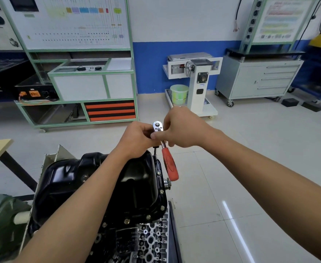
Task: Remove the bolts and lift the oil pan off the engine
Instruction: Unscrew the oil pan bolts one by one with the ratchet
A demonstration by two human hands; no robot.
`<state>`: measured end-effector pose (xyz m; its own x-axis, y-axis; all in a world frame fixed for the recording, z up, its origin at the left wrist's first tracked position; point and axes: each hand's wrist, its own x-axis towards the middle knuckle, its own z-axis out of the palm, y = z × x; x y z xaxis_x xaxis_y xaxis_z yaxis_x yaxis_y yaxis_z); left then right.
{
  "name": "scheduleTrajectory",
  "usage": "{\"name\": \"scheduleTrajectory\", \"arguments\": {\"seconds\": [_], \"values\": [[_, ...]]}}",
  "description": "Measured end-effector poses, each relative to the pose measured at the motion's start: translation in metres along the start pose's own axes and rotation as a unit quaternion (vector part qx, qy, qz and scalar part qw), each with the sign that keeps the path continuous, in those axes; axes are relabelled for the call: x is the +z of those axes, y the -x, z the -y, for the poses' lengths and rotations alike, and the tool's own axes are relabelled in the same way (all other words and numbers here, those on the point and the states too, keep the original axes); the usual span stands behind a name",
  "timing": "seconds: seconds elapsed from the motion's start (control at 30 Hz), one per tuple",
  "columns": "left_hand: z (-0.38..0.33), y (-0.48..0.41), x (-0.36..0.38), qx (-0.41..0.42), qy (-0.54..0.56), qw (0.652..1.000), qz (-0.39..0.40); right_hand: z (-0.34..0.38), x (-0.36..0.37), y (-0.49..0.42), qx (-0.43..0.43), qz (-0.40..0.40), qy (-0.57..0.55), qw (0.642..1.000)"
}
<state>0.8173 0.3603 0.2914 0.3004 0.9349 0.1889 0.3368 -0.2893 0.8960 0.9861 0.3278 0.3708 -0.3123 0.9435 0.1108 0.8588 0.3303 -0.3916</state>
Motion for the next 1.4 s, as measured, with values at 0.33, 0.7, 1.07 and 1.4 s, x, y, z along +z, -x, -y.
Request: {"name": "scheduleTrajectory", "arguments": {"seconds": [0.33, 0.7, 1.07, 1.4], "values": [[0.001, -0.001, -0.002, -0.010, 0.000, 0.999, 0.034, -0.001, -0.023, -0.002, -0.059, 0.030, 0.158, 0.985], [-0.004, 0.000, -0.006, 0.011, -0.016, 0.998, 0.061, -0.032, -0.010, -0.012, -0.173, 0.032, 0.097, 0.980], [-0.001, -0.002, 0.001, -0.028, -0.006, 0.999, -0.030, -0.037, -0.018, -0.004, -0.079, -0.021, 0.148, 0.986], [-0.002, 0.000, 0.002, 0.009, -0.041, 0.998, -0.043, -0.009, -0.007, 0.026, -0.025, 0.076, 0.040, 0.996]]}}
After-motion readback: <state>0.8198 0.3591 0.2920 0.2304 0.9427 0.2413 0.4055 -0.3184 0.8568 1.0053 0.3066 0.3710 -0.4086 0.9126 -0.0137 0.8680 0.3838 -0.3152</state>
